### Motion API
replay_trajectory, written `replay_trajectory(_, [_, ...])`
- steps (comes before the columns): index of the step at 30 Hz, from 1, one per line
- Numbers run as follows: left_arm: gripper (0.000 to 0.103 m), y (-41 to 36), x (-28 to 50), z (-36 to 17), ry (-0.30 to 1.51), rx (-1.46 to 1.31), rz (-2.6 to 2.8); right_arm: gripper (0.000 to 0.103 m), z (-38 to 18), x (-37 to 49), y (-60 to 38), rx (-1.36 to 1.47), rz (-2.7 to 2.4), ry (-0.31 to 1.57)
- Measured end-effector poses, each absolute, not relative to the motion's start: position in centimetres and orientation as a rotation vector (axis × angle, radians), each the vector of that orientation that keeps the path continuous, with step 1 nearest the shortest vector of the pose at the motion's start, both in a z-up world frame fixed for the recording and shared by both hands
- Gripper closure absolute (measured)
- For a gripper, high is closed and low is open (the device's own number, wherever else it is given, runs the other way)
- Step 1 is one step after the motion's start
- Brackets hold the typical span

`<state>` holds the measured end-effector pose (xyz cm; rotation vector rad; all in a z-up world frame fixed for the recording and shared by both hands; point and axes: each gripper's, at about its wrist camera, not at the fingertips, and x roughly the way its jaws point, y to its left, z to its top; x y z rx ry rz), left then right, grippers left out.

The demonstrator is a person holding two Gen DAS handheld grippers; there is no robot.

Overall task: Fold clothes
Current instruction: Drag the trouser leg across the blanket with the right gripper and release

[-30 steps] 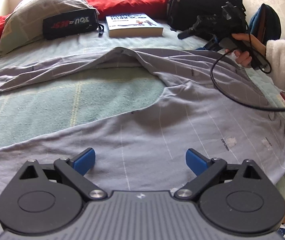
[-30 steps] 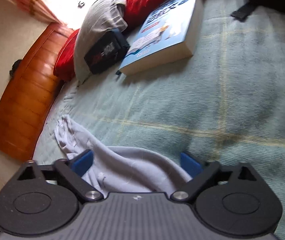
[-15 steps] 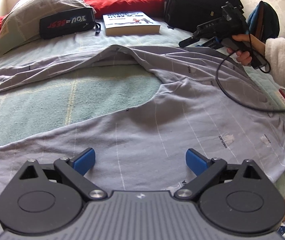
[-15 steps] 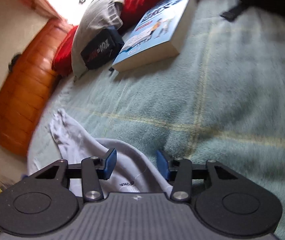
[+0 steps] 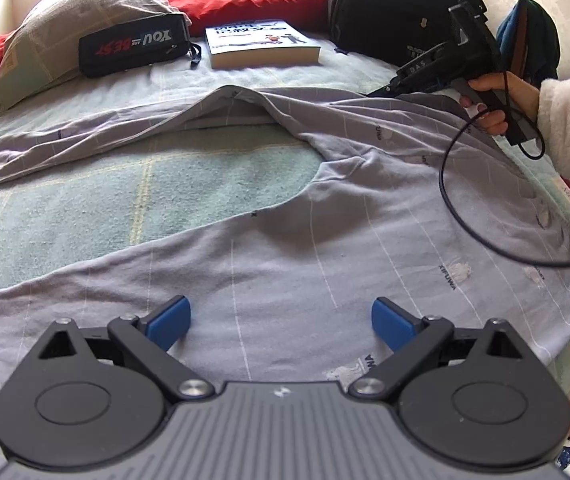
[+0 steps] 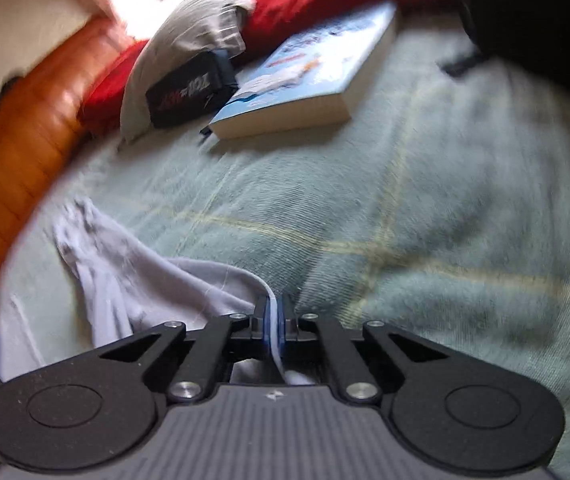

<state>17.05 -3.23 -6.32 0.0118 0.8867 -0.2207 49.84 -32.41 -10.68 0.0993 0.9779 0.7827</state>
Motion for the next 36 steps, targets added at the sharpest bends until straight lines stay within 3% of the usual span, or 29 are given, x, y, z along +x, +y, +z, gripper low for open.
replay_trajectory(9, [0.006,-3.0,16.7,-6.2,0.882,0.002,-0.211,0.100,-8.2,51.7,-31.5,0.070,0.663,0.865])
replay_trajectory(19, [0.006,-2.3,16.2,-5.9,0.873,-0.020,-0.200,0.099,-10.4,53.5,-32.6,0.187,0.528,0.892])
replay_trajectory(21, [0.006,-2.2,16.1,-5.8,0.869,-0.019,-0.204,0.085,-9.6,53.0,-33.2,0.190,0.517,0.882])
replay_trajectory(23, [0.006,-2.2,16.0,-5.8,0.867,-0.024,-0.208,0.063,-8.6,52.2,-34.4,0.184,0.509,0.861])
replay_trajectory(25, [0.006,-2.2,16.0,-5.8,0.866,-0.027,-0.210,0.054,-7.9,51.1,-36.1,0.183,0.517,0.845])
replay_trajectory(36, [0.006,-3.3,15.5,-5.8,0.869,-0.012,-0.235,0.052,-10.0,44.5,-41.8,0.215,0.448,0.842])
